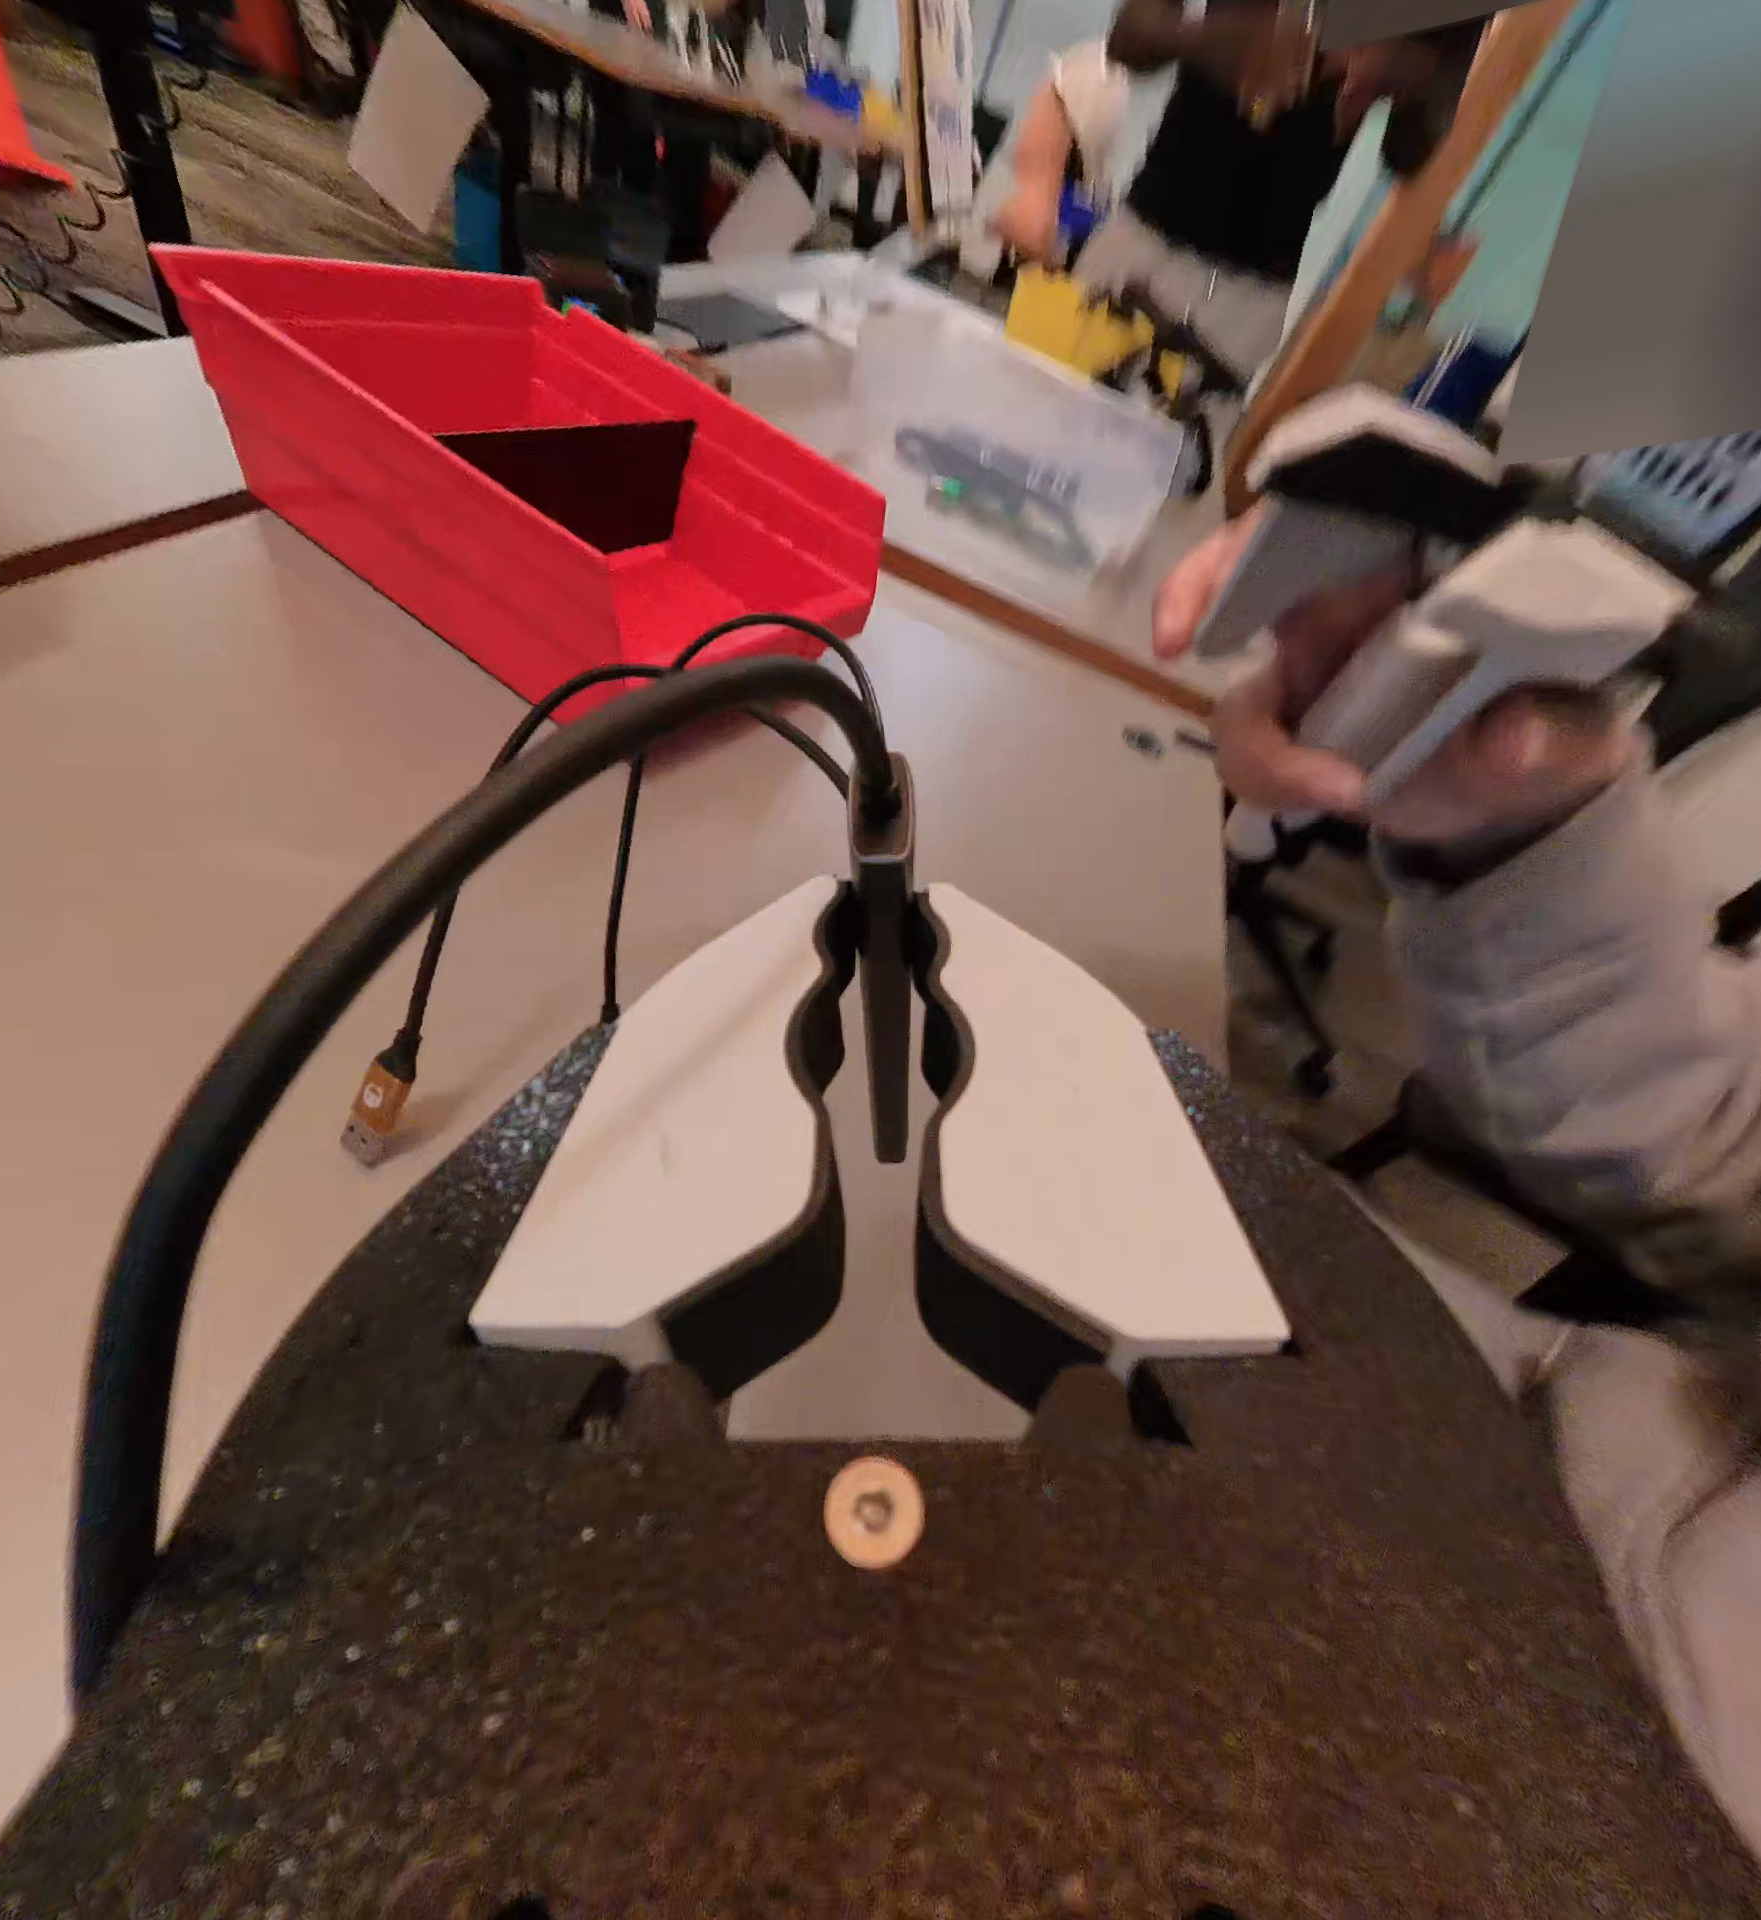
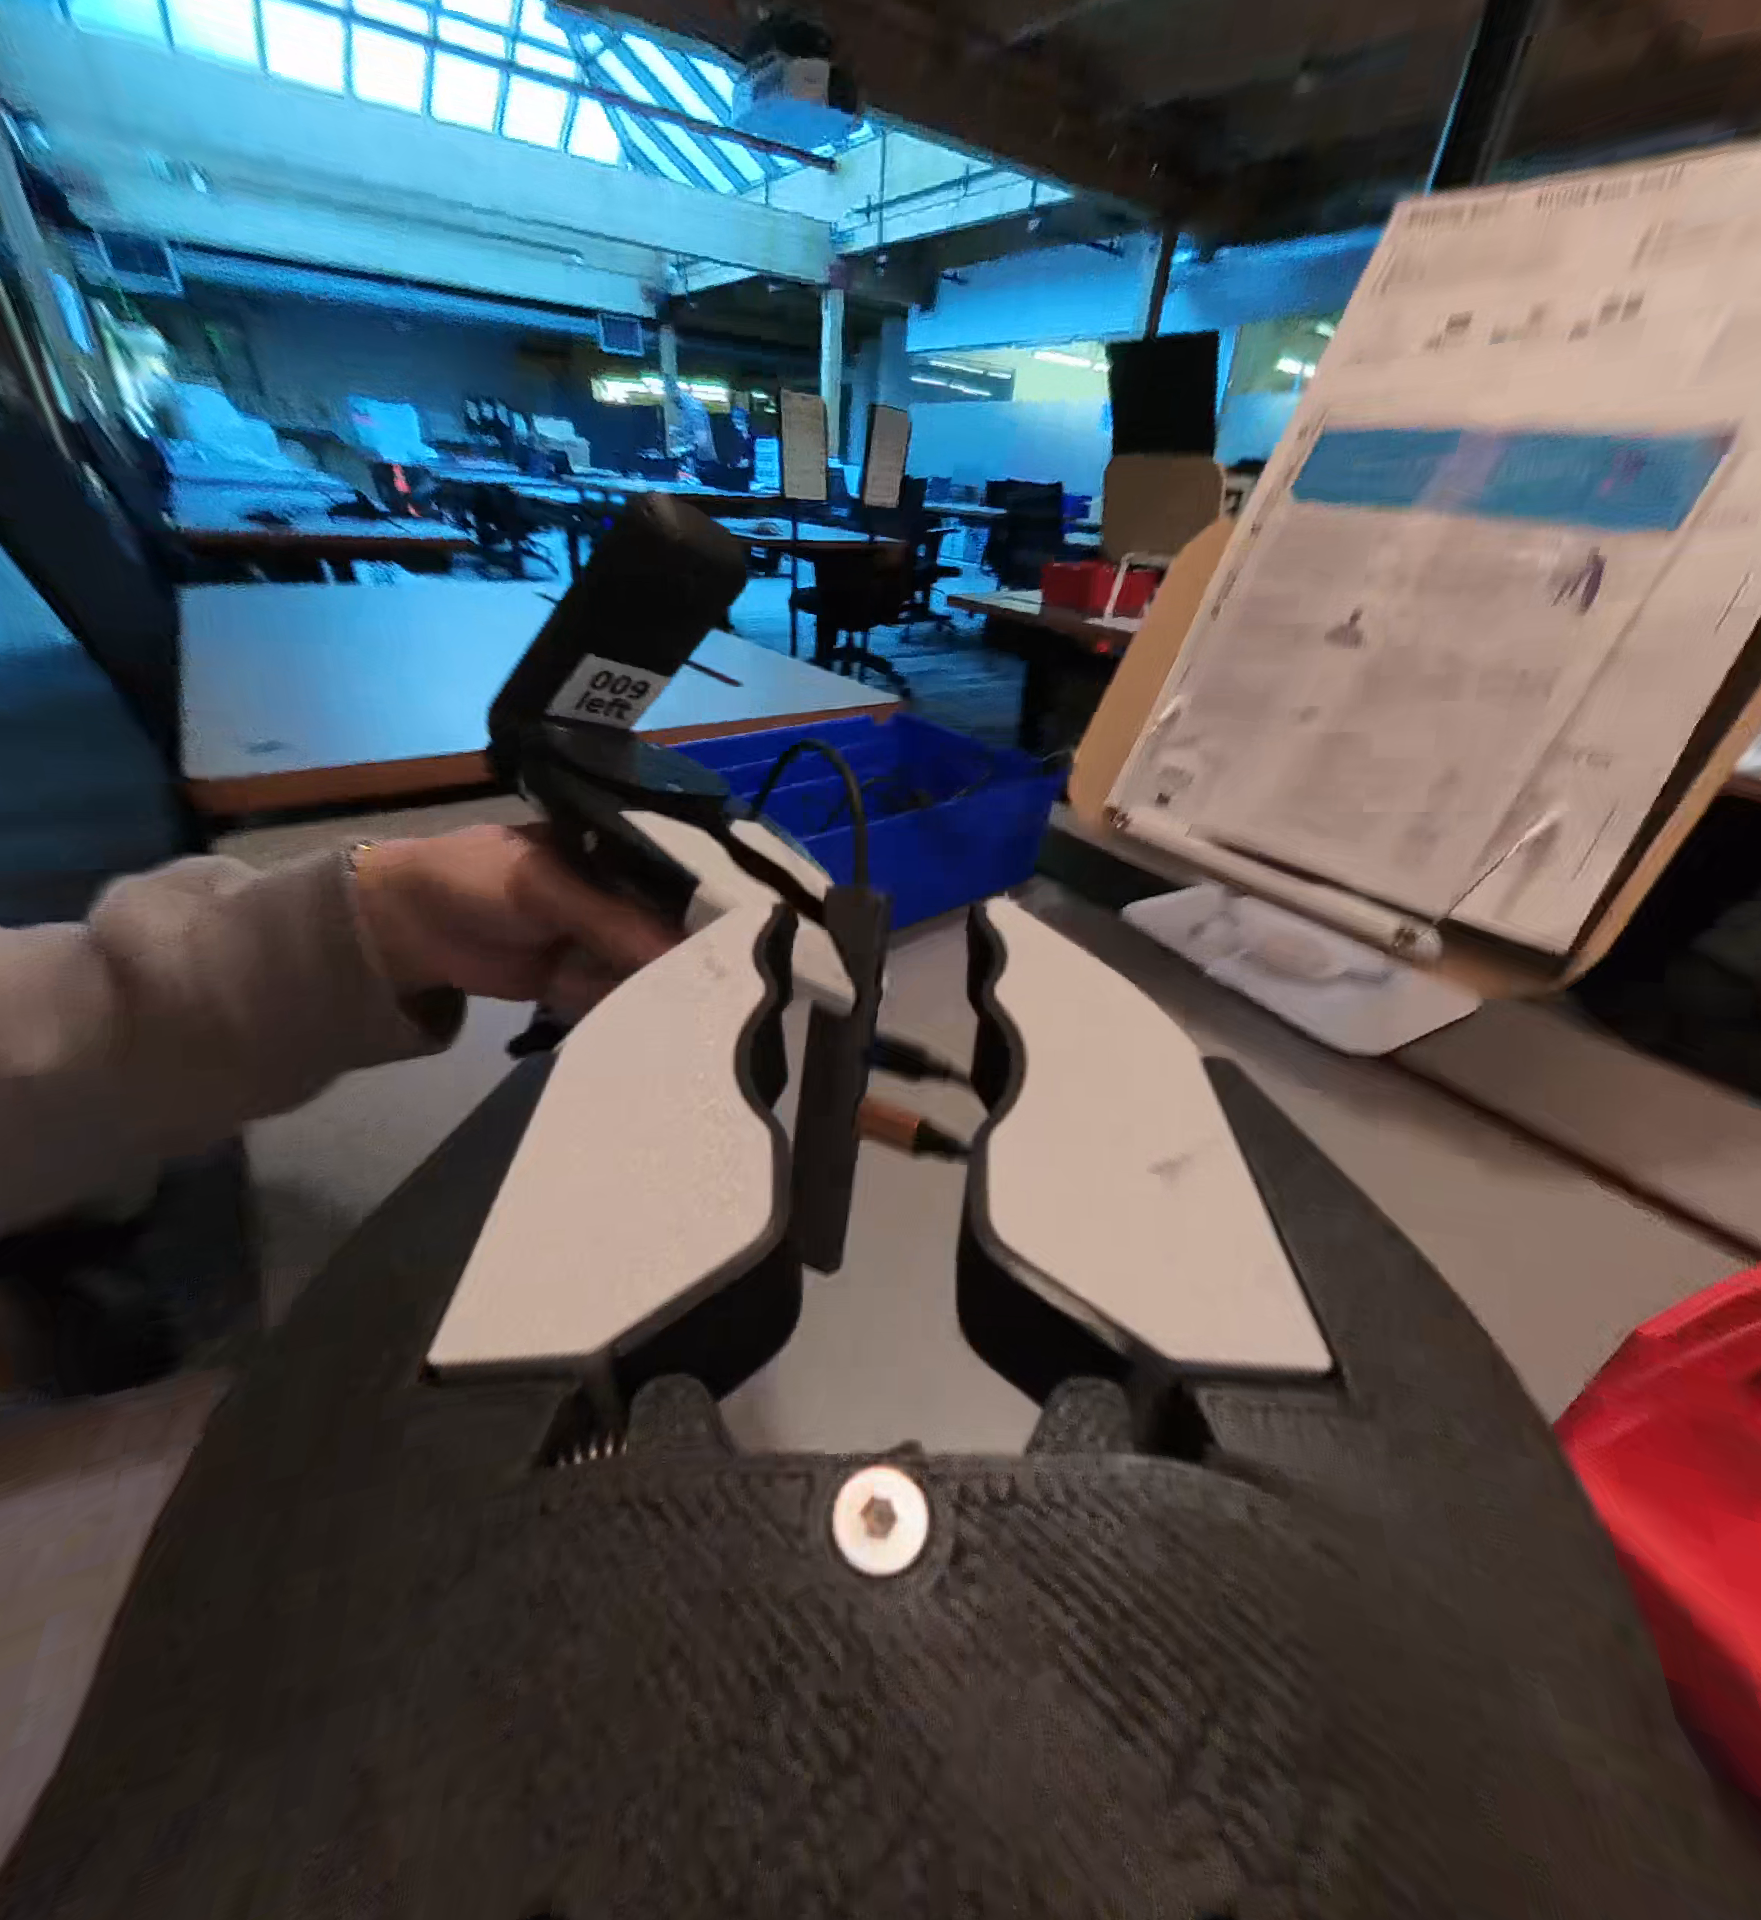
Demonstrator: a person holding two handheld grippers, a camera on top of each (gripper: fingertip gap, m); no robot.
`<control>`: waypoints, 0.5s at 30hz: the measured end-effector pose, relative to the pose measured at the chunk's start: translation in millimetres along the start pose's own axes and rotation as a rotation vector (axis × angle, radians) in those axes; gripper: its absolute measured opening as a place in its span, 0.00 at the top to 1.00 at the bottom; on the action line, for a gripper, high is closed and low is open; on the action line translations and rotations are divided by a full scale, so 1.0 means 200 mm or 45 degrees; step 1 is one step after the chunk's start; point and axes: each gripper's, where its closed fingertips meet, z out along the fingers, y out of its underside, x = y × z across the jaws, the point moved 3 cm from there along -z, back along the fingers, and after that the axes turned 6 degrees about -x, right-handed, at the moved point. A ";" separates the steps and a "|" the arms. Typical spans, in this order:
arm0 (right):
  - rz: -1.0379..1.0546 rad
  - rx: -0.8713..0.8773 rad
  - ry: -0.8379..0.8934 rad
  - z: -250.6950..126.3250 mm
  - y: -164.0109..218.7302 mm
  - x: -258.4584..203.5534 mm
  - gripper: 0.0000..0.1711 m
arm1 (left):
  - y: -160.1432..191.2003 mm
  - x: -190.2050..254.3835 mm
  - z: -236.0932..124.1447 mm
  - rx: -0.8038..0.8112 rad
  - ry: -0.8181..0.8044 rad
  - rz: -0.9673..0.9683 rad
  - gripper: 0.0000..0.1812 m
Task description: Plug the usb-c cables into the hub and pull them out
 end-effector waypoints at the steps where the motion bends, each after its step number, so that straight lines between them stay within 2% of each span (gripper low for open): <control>1: -0.032 -0.031 0.004 0.04 -0.02 0.00 0.82 | -0.01 0.02 0.01 -0.051 -0.020 0.082 0.95; 5: -0.033 -0.286 -0.179 0.21 0.05 -0.03 0.79 | -0.03 0.11 0.05 -0.211 0.026 0.323 0.95; 7: -0.018 -0.350 -0.265 0.25 0.09 -0.03 0.86 | -0.03 0.14 0.04 -0.243 0.052 0.392 0.95; 10: 0.015 -0.348 -0.403 0.27 0.12 -0.07 0.93 | -0.01 0.15 0.03 -0.275 0.103 0.447 0.95; 13: 0.021 -0.343 -0.464 0.28 0.13 -0.08 0.93 | 0.01 0.15 0.01 -0.282 0.132 0.454 0.95; 15: 0.090 -0.275 -0.418 0.30 0.11 -0.04 0.93 | -0.03 0.12 0.01 -0.184 0.084 0.451 0.95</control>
